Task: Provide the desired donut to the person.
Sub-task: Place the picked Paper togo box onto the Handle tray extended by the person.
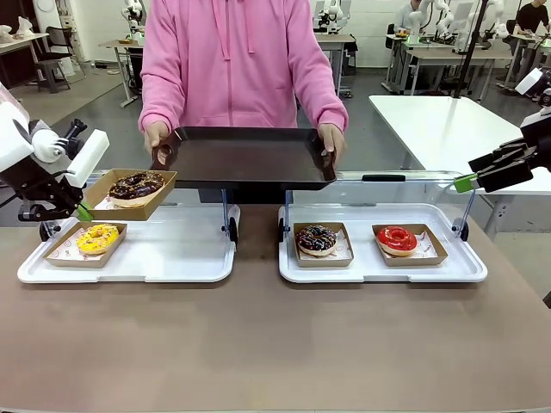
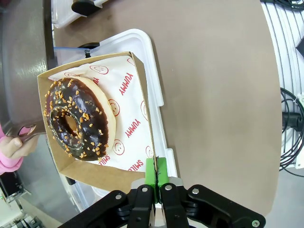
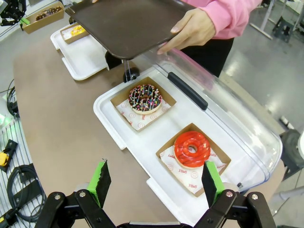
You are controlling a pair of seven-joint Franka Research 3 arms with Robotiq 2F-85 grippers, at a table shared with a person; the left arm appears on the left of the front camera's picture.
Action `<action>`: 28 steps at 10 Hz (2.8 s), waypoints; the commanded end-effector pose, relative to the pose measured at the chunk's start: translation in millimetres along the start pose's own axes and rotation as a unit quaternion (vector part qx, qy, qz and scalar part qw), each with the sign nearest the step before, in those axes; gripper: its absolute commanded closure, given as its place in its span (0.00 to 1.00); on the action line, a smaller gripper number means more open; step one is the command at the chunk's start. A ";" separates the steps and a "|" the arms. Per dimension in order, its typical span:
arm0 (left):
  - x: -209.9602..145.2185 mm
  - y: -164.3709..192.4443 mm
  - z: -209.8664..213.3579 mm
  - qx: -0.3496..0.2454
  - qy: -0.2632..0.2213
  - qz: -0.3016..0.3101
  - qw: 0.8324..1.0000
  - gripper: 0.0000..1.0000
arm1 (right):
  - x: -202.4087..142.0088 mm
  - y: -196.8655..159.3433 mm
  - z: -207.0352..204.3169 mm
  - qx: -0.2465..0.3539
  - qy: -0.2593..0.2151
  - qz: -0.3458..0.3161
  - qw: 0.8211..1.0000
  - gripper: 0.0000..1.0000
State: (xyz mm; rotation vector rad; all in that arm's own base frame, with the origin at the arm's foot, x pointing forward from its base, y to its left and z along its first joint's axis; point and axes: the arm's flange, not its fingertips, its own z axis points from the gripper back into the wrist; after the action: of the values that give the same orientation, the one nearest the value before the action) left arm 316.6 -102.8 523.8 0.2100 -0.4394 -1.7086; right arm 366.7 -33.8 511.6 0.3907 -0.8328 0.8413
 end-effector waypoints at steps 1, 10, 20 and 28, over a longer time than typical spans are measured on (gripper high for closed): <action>2.6 -2.1 2.8 0.000 0.003 0.006 1.000 1.00 | -1.8 -0.3 -1.0 0.005 0.000 0.004 1.000 0.00; 43.4 77.3 35.8 -0.031 0.039 0.078 0.996 0.99 | -1.8 -0.3 -1.0 0.005 0.000 0.004 1.000 0.00; 93.8 230.0 -63.6 -0.036 0.067 0.076 0.994 0.99 | -1.8 -0.3 -1.0 0.005 0.000 0.004 1.000 0.00; 90.4 242.7 -85.5 -0.088 0.074 0.070 0.991 0.00 | -1.8 -0.3 -1.0 0.005 0.000 0.004 1.000 0.00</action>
State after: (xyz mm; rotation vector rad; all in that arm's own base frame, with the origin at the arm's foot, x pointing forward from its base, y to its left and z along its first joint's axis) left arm 546.8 -237.2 547.9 0.1755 -0.2226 -1.5938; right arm 366.7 -33.8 511.7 0.3909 -0.8329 0.8415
